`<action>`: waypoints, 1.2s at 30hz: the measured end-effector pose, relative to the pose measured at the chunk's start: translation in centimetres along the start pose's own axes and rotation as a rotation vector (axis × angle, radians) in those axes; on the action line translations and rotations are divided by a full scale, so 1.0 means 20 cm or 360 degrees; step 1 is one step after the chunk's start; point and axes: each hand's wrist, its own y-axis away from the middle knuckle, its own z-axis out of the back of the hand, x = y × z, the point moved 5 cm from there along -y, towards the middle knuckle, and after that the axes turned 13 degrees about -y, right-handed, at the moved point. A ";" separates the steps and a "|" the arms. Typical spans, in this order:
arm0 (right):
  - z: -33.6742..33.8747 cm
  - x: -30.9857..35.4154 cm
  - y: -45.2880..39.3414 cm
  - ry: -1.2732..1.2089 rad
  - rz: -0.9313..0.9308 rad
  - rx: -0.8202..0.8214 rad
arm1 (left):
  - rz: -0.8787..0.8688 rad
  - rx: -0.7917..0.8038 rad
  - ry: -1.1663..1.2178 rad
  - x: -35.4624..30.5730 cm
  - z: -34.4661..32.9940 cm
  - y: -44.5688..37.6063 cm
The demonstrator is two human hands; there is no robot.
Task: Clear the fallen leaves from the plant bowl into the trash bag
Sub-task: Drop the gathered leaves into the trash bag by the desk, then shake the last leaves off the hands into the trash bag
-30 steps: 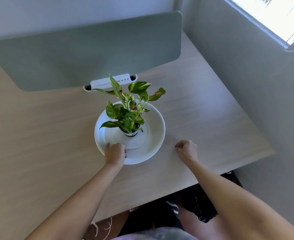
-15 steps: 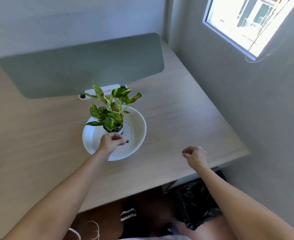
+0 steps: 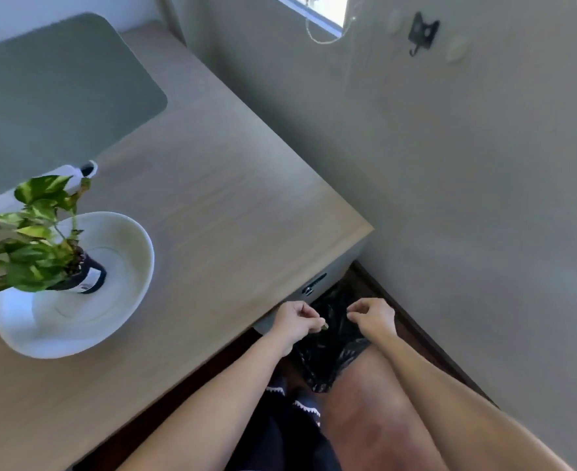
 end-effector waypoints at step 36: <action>-0.21 0.76 -0.05 0.0094 0.0453 0.0048 | -0.0207 -0.0771 -0.0185 -0.27 0.64 0.13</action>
